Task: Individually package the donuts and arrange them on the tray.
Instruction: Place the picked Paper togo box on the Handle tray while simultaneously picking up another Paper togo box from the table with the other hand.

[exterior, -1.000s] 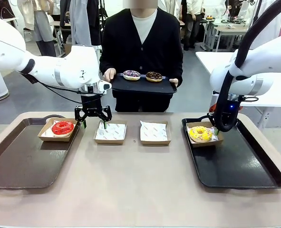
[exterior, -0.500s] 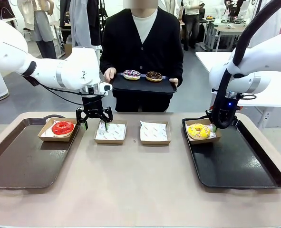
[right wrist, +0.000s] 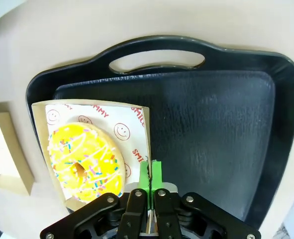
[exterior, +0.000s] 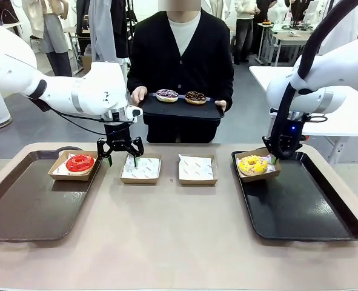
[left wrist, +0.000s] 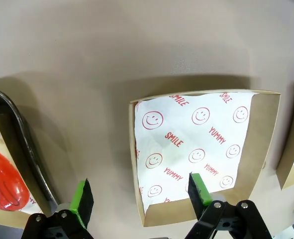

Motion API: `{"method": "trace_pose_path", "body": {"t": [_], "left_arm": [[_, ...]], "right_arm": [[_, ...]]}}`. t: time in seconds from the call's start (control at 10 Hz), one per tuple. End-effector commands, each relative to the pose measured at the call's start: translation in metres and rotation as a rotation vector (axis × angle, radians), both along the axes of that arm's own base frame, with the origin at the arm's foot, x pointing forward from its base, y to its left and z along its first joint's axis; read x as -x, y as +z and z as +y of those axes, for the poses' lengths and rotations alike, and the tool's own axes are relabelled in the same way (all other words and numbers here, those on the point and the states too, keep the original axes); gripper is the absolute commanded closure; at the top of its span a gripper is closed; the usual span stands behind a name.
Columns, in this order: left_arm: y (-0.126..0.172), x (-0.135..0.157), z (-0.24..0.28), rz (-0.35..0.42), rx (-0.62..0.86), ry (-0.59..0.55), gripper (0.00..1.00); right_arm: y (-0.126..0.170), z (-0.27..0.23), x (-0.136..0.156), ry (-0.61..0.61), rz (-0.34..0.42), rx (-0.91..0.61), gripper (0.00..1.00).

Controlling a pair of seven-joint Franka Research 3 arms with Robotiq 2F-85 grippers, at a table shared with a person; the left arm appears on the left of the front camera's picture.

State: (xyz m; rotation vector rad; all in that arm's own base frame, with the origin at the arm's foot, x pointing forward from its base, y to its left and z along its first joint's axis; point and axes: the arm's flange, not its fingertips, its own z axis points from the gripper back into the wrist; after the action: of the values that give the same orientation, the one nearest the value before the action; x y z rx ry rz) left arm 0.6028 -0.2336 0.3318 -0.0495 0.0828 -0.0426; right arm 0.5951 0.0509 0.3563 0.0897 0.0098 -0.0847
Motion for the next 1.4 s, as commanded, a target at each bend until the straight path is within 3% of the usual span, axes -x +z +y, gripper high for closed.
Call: {"method": "trace_pose_path", "body": {"t": [0.0, 0.1, 0.2, 0.3, 0.4, 0.5, 0.6, 0.7, 1.3], "left_arm": [[-0.0004, -0.0075, 0.0017, -0.019, 0.006, 0.005, 0.59], [-0.001, -0.0088, 0.0016, -0.019, 0.006, 0.006, 0.6], [-0.0014, -0.0095, 0.0021, -0.018, 0.006, 0.007, 1.0], [-0.002, -0.0093, 0.0023, -0.015, 0.006, 0.003, 1.0], [-0.003, -0.0102, 0.0019, -0.012, 0.006, 0.002, 1.0], [-0.0034, -0.0108, 0.0021, -0.01, 0.005, 0.001, 0.84], [-0.0033, -0.0114, 0.0025, -0.01, 0.007, 0.002, 0.93], [-0.0036, -0.0116, 0.0025, -0.008, 0.008, 0.001, 1.0], [-0.0036, -0.0122, 0.0031, -0.007, 0.001, 0.006, 1.0]], "right_arm": [[0.0099, 0.0004, -0.003, -0.001, 0.014, -0.014, 0.73], [0.0112, -0.0004, -0.0035, 0.005, 0.018, -0.011, 0.39], [0.0125, -0.0005, -0.0038, 0.003, 0.02, -0.014, 0.14], [0.0132, -0.0001, -0.0035, 0.003, 0.022, -0.015, 0.0], [0.0139, -0.0004, -0.0037, 0.004, 0.024, -0.016, 0.0], [0.0141, -0.0006, -0.004, 0.004, 0.026, -0.017, 0.0], [0.0149, -0.0011, -0.0036, 0.005, 0.028, -0.018, 0.04], [0.0155, -0.0014, -0.003, 0.006, 0.028, -0.02, 0.0], [0.0173, -0.0054, 0.0008, 0.004, 0.027, -0.029, 0.0]]}}
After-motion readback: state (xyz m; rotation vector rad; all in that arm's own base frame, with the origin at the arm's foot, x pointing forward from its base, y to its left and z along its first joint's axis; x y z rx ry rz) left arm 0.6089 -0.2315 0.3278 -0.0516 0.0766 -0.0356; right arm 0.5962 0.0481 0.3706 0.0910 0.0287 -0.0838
